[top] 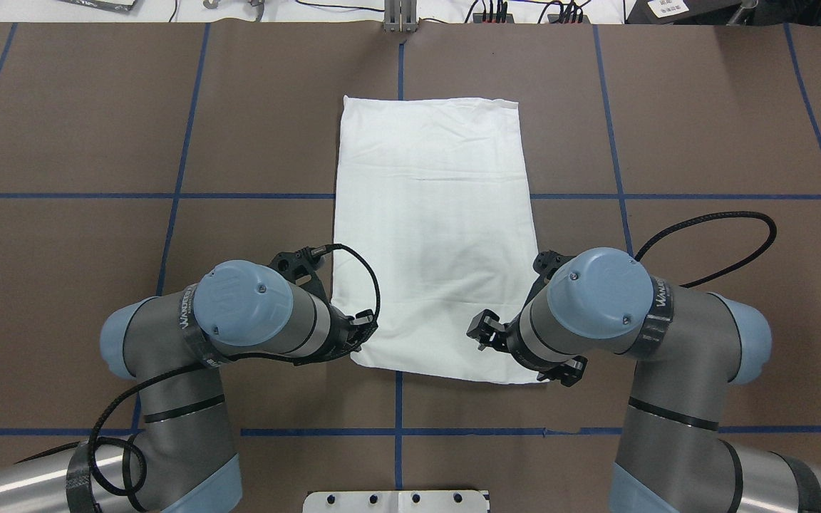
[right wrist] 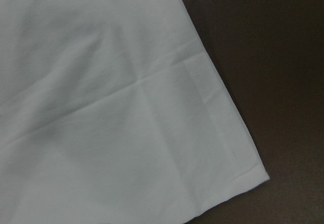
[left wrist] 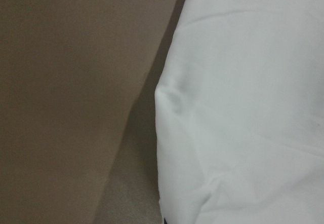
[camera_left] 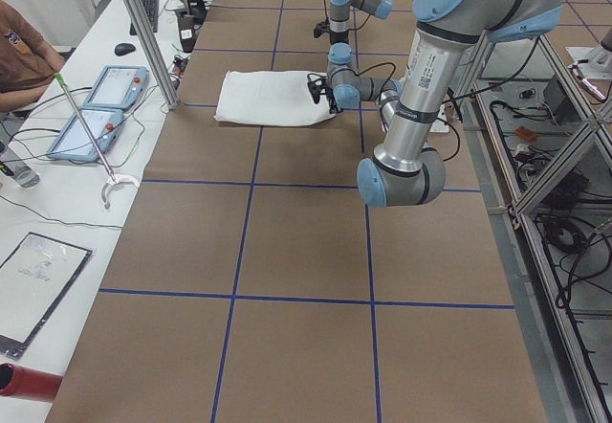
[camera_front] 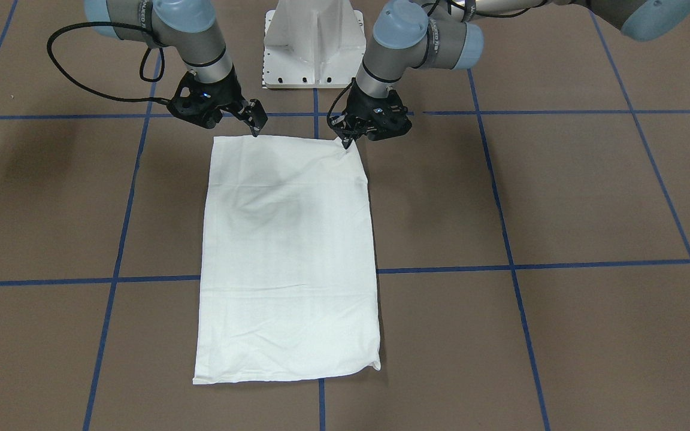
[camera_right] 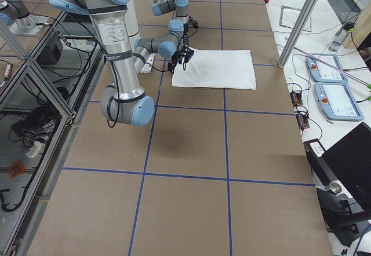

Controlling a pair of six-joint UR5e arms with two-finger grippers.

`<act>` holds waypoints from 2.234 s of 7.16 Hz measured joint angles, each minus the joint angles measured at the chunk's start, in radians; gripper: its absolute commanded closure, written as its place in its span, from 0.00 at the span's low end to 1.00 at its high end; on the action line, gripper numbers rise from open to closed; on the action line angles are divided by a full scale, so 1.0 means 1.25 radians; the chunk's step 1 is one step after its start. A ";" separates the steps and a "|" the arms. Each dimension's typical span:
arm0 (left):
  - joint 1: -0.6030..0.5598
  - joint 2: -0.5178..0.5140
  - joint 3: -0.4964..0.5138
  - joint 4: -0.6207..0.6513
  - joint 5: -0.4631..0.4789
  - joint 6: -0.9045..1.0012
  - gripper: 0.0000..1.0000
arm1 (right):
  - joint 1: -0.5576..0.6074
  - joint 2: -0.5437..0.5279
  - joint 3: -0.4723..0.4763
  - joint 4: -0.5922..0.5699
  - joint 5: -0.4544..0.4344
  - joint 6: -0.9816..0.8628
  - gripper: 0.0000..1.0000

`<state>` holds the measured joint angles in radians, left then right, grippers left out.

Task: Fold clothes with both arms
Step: 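Grasp the near shirt corners with both grippers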

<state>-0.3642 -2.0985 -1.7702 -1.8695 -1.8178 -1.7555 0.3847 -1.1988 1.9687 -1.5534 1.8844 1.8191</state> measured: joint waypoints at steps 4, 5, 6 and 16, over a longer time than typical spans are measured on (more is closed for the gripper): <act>0.000 -0.001 0.001 0.000 0.000 0.003 1.00 | -0.031 0.037 -0.079 0.003 -0.029 0.052 0.00; 0.000 -0.001 0.001 -0.001 0.000 0.004 1.00 | -0.038 0.037 -0.085 0.003 -0.034 0.053 0.00; 0.000 -0.001 0.001 -0.001 0.001 0.004 1.00 | -0.043 0.035 -0.089 0.003 -0.037 0.053 0.00; 0.001 -0.002 0.007 -0.004 0.004 0.004 1.00 | -0.063 0.035 -0.099 0.003 -0.059 0.052 0.02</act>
<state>-0.3636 -2.1014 -1.7615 -1.8744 -1.8134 -1.7503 0.3057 -1.1551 1.8445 -1.5493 1.8101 1.8841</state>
